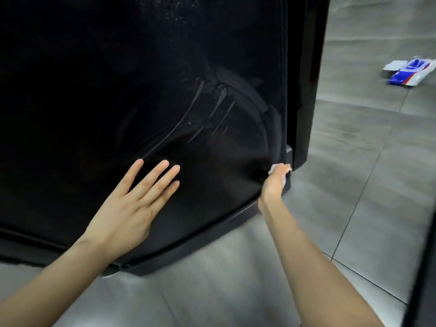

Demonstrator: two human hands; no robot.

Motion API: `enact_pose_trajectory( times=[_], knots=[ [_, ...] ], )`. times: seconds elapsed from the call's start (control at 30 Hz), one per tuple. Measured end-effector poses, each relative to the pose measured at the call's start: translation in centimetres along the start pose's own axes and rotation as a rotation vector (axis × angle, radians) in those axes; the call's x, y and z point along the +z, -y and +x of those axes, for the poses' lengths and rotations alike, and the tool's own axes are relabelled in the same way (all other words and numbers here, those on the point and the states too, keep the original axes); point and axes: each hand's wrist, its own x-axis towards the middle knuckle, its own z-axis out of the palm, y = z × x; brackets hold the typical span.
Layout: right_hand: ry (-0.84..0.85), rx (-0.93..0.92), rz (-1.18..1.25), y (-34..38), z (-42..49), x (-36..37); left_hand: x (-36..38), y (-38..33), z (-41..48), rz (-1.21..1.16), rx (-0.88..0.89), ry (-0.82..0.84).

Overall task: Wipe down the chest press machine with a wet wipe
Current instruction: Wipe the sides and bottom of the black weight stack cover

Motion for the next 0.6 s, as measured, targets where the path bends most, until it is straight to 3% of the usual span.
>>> enact_pose_trajectory(
  times=[0.1, 0.2, 0.3, 0.4, 0.5, 0.6],
  knots=[
    [-0.031, 0.139, 0.049, 0.1, -1.5, 1.3, 0.7, -0.6, -2.8, -0.040, -0.057, 0.034],
    [0.137, 0.229, -0.103, -5.2, -7.3, 1.6, 1.3, -1.5, -4.9, -0.040, -0.112, 0.086],
    [0.387, 0.439, 0.109, -9.6, -13.9, 1.8, 2.2, -2.4, -7.4, -0.094, -0.197, 0.149],
    [0.338, 0.720, 0.246, -7.8, -11.8, 2.1, 3.3, -3.1, -10.0, -0.153, -0.276, 0.205],
    [0.173, 0.569, -0.013, -3.3, -7.8, 0.5, 4.3, -3.8, -12.9, -0.189, -0.362, 0.200],
    [0.177, 0.572, 0.061, -0.5, -7.1, -0.5, 5.4, -5.0, -16.1, -0.280, -0.545, 0.239]
  ],
)
